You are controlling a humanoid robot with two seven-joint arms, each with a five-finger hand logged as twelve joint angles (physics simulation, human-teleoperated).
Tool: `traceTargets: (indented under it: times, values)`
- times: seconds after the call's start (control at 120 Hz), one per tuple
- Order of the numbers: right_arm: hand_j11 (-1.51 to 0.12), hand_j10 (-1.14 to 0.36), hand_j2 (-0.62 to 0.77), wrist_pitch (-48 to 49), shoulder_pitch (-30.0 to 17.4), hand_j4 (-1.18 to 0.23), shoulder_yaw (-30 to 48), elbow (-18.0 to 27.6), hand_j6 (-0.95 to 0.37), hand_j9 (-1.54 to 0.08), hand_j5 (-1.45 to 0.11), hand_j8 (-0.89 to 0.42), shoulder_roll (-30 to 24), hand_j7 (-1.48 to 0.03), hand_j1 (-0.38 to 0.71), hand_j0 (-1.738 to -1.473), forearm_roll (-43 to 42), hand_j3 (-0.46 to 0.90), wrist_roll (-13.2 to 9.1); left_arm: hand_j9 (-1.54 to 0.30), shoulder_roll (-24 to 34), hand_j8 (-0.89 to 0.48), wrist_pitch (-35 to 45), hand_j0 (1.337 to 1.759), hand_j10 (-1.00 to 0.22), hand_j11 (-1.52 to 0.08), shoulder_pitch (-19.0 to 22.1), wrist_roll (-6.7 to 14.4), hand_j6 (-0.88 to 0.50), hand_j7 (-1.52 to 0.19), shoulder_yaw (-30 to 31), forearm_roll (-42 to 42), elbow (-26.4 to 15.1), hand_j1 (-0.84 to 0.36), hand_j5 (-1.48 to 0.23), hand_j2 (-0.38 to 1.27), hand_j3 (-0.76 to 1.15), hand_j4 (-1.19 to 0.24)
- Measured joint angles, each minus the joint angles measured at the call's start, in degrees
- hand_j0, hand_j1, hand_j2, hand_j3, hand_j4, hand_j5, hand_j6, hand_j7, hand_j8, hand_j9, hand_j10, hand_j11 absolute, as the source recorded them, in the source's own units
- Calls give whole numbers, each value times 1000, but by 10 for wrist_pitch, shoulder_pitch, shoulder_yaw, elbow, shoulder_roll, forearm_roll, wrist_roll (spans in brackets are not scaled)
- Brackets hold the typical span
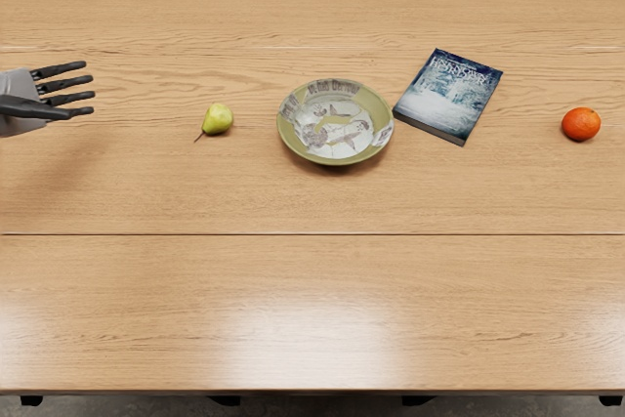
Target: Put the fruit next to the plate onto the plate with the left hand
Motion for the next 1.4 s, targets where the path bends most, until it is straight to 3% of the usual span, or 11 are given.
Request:
traceTargets:
  times: [0.117, 0.192, 0.292, 0.375, 0.517, 0.658, 0.817, 1.0, 1.092, 1.258, 1.4]
  values:
    - [0, 0, 0, 0, 0, 0, 0, 0, 0, 0, 0, 0, 0, 0, -349, -1658, 0, 0, 0, -32, -3, -21, 0, 1658, -22, -32, -10, 5, -21, -32, 2, 3, 0, 320, -31, 5, 0, -22]
    - [0, 0, 0, 0, 1, 0, 0, 0, 0, 0, 0, 0, 0, 0, -349, -1658, 0, 0, 0, -31, -9, -20, 0, 1658, -21, -31, -40, 34, -20, -31, 15, 6, -1, 320, -31, 5, 0, -21]
    - [0, 0, 0, 0, 1, 0, 0, 0, 0, 0, 0, 0, 0, 0, -349, -1658, 0, 0, 0, -31, -39, -21, 0, 1658, -22, -31, -114, 62, -21, -31, 65, 34, -1, 320, -31, 5, 0, -22]
    - [0, 0, 0, 0, 1, 0, 0, 0, 0, 0, 0, 0, 0, 0, -349, -1658, 0, 0, 0, -32, -83, -22, 0, 1658, -22, -32, -158, 72, -22, -32, 91, 101, -1, 319, -32, 5, 0, -22]
    - [0, 0, 0, 0, 1, 0, 0, 0, 0, 0, 0, 0, 0, 0, -349, -1658, 0, 0, 0, -35, -170, -26, 7, 1658, -26, -35, -226, 79, -26, -35, 110, 297, -5, 316, -35, 6, 0, -26]
    - [0, 0, 0, 0, 1, 0, 0, 0, 0, 0, 0, 0, 0, 0, -349, -1658, 0, 0, 0, -40, -238, -32, 188, 1658, -32, -40, -228, 75, -32, -40, 150, 467, -22, 312, -40, 6, 0, -32]
    - [0, 0, 0, 0, 1, 0, 0, 0, 0, 0, 0, 0, 0, 0, -349, -1658, 0, 0, 0, -44, -292, -35, 368, 1658, -34, -44, -229, 43, -35, -44, 224, 528, -30, 309, -44, 7, 0, -34]
    - [0, 0, 0, 0, 1, 0, 0, 0, 0, 0, 0, 0, 0, 0, -349, -1658, 0, 0, 0, -55, -331, -44, 418, 1658, -43, -55, -253, 25, -44, -55, 353, 544, -25, 299, -55, 9, 0, -43]
    - [0, 0, 0, 0, 1, 0, 0, 0, 0, 0, 0, 0, 0, 0, -349, -1658, 0, 0, 0, -77, -392, -63, 444, 1658, -62, -77, -247, 23, -63, -77, 390, 569, 11, 279, -78, 13, 0, -62]
    - [0, 0, 0, 0, 1, 0, 0, 0, 0, 0, 0, 0, 0, 0, -349, -1658, 0, 0, 0, -99, -412, -79, 476, 1658, -78, -99, -243, 21, -80, -100, 424, 588, 74, 258, -100, 17, 0, -79]
    - [0, 0, 0, 0, 1, 0, 0, 0, 0, 0, 0, 0, 0, 0, -349, -1658, 0, 0, 0, -139, -417, -109, 496, 1658, -109, -139, -232, 20, -110, -139, 431, 590, 98, 222, -139, 23, 0, -109]
